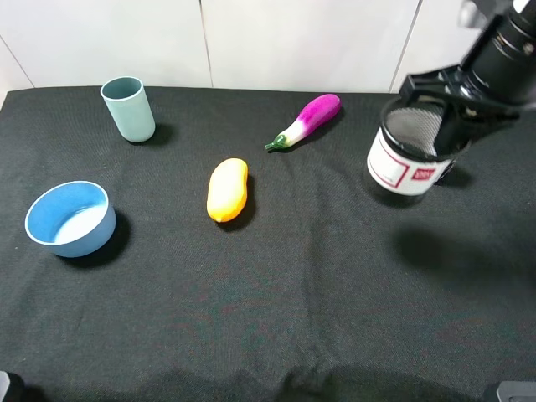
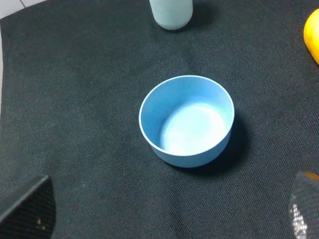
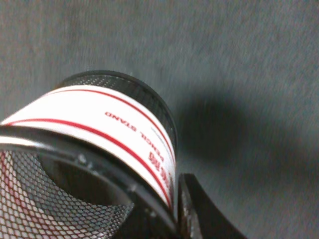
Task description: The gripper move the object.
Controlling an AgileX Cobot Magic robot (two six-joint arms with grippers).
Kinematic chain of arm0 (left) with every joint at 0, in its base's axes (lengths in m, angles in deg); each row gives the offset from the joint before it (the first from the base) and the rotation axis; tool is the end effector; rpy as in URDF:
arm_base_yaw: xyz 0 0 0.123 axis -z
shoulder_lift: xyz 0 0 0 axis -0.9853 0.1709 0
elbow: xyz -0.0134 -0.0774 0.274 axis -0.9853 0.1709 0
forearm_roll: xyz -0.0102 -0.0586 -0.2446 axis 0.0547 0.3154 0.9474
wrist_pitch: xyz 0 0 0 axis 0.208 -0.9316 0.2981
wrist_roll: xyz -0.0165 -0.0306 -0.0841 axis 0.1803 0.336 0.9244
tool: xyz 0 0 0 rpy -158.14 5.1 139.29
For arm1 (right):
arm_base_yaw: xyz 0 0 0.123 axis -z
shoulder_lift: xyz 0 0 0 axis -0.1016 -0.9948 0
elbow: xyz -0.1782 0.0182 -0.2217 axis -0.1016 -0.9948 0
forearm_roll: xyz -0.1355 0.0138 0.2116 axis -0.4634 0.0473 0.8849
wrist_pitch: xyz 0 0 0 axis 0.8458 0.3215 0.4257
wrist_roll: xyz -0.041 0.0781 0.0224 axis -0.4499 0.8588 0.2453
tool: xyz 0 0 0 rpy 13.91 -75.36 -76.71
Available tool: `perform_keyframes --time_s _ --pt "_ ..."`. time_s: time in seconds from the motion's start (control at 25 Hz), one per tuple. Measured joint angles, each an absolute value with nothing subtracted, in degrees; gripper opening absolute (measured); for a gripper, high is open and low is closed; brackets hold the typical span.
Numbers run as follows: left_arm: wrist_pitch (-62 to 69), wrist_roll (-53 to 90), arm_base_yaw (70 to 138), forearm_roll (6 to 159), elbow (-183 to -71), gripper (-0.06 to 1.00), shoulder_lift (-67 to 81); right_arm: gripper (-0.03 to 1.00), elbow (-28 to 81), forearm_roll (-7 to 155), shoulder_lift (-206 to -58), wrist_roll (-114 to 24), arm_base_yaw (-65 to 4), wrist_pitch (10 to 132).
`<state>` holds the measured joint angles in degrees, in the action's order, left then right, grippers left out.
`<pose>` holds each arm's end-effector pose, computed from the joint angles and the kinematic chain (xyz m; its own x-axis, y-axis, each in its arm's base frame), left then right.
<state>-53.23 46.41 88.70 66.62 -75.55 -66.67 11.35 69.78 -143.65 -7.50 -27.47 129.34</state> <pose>-0.0044 0.0035 0.2748 -0.4331 0.1821 -0.8828 0.1726 0.9780 0.1171 0.2529 0.1061 0.2762 -0.9884 -0.0889 -0.1231 -0.1012 0.9900 0.0979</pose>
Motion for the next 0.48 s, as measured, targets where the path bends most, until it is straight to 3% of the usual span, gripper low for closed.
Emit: perform_keyframes --time_s 0.48 --pt "-53.2 46.4 88.7 66.6 -75.5 0.99 -66.7 0.01 26.7 66.9 -156.2 -11.2 -26.5 129.5"
